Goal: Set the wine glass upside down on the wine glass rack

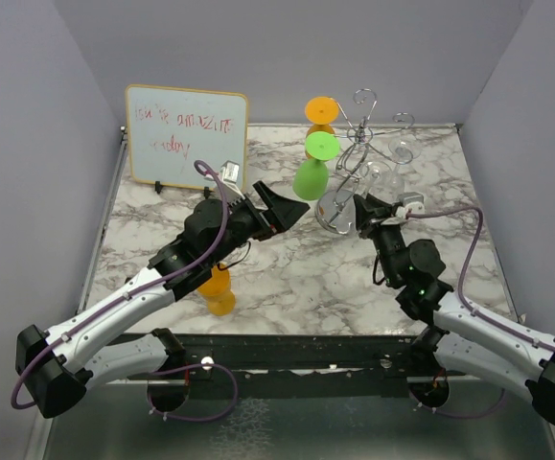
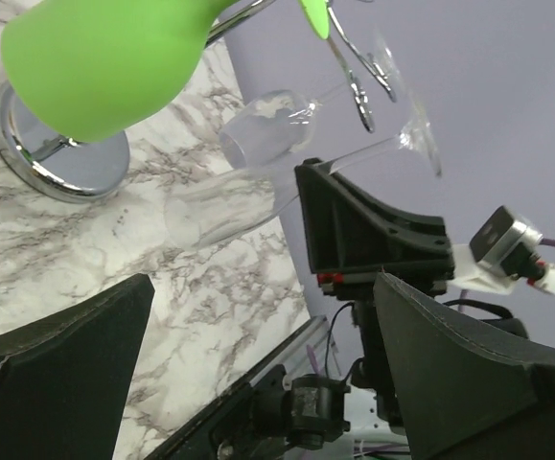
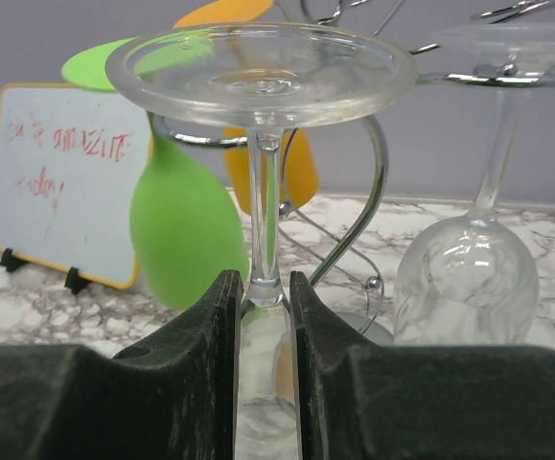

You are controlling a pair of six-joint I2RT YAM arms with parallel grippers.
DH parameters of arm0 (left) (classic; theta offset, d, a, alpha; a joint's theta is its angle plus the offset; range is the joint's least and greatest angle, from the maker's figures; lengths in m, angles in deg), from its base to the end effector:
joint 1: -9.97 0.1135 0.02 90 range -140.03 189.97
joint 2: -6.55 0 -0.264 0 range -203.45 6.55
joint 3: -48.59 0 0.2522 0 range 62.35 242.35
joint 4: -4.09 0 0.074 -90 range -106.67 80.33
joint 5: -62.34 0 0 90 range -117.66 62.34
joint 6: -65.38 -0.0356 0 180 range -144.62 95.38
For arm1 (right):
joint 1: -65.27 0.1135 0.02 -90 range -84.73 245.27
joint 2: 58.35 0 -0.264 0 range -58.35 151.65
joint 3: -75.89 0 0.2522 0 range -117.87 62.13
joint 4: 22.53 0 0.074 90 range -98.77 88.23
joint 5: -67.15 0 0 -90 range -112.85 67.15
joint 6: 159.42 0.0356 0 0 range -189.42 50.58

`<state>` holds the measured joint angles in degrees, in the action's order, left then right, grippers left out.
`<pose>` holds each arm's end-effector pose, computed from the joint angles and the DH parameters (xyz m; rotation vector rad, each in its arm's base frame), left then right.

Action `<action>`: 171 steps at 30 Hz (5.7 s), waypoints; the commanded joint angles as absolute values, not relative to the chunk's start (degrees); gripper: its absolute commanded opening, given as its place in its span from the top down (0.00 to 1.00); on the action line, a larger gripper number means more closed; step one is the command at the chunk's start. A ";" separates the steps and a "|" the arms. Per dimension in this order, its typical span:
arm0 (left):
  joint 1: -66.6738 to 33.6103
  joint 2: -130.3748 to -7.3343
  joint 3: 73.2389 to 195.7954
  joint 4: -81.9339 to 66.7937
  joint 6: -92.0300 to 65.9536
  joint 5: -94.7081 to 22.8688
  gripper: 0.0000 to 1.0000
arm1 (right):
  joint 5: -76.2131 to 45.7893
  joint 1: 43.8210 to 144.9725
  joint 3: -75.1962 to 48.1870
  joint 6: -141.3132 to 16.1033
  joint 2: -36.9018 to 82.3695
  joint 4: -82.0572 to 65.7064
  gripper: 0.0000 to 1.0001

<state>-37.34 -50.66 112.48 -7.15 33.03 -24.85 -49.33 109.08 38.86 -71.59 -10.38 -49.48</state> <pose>0.1618 -0.1728 0.3561 -0.2067 1.8235 -1.3164 0.1500 0.1219 0.2909 -0.1307 1.3217 0.3193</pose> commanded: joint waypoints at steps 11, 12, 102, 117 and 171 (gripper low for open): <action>-37.21 -51.38 114.07 -10.82 30.46 -24.03 0.02 | -60.23 108.63 29.06 -61.75 -2.58 -46.83 0.99; -37.18 -51.38 114.03 -10.70 30.53 -24.13 0.02 | -59.76 108.46 28.72 -61.35 -2.36 -45.97 0.99; -36.55 -59.89 129.57 -39.99 2.22 3.81 0.01 | -42.27 103.70 32.11 -58.58 -18.45 -24.81 0.50; -33.42 -59.50 131.35 -57.84 7.66 17.02 0.16 | -39.79 103.70 28.40 -56.58 -24.39 -15.94 0.47; -29.41 -62.26 123.62 -52.91 11.07 -1.52 0.98 | -41.50 103.69 26.37 -42.61 -21.08 -5.78 0.48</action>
